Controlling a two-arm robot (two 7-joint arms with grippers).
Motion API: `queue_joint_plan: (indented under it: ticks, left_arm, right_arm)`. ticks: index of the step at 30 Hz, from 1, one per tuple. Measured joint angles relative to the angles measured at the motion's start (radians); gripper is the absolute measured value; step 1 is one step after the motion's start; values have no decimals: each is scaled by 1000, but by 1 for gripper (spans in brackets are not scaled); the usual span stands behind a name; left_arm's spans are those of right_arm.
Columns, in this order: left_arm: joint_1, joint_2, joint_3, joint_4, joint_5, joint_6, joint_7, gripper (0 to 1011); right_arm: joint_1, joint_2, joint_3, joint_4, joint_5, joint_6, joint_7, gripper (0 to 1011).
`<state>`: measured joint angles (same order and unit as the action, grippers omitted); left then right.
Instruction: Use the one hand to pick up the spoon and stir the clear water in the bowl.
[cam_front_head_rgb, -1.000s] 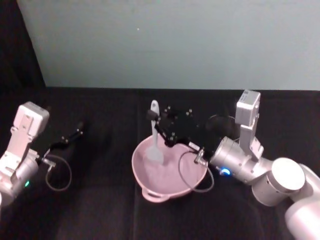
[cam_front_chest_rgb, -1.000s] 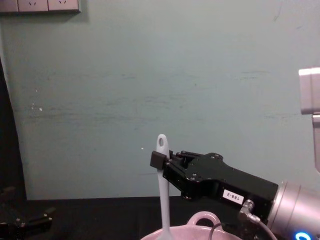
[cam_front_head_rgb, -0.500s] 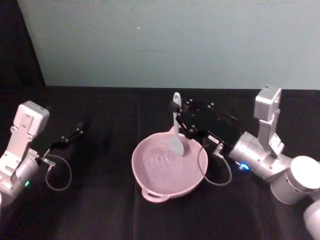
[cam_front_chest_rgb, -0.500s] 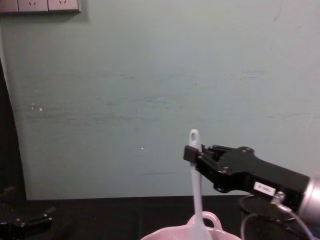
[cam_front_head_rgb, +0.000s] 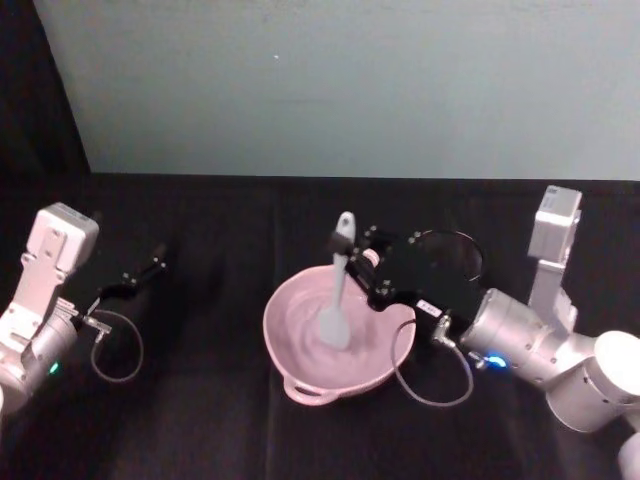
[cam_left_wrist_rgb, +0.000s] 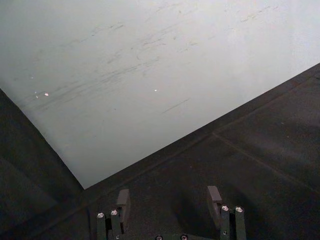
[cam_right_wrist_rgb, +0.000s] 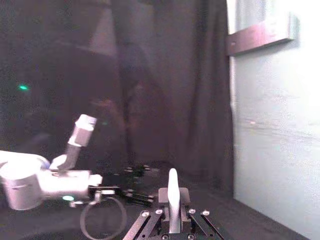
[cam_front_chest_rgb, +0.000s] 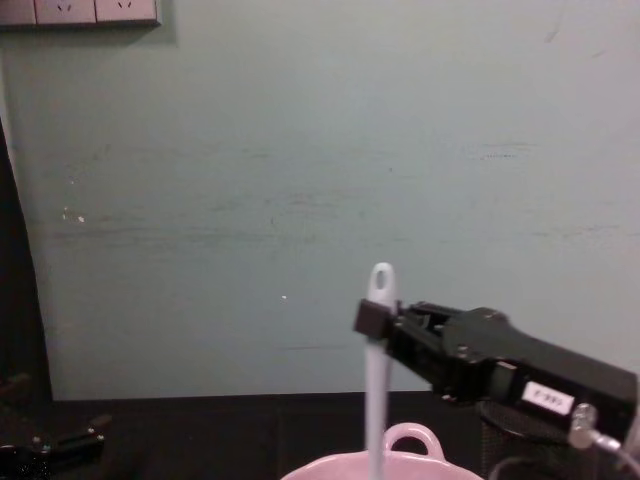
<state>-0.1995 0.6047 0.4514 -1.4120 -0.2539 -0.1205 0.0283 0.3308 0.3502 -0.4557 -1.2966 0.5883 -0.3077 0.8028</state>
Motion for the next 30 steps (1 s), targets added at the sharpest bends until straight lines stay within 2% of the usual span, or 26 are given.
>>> queue_joint_plan:
  ticks: [6,10,13,17,21,30]
  left_arm:
    - [0,0,0,0,0,0,0,1005]
    - [0,0,0,0,0,0,0,1005]
    - [0,0,0,0,0,0,0,1005]
    - [0,0,0,0,0,0,0,1005]
    - [0,0,0,0,0,0,0,1005]
    - [0,0,0,0,0,0,0,1005]
  right_arm:
    - [35,-33,-40,40,13,-1,31,124]
    - [95,-79,-70,115,10,-26,45,124]
    - [118,-96,-74,150,2,-38,43,124]
    - [150,-115,-71,201,-26,-67,11,124]
    - [164,-118,-55,224,-50,-82,-27,124]
    - [139,-87,-11,198,-78,-81,-84,124]
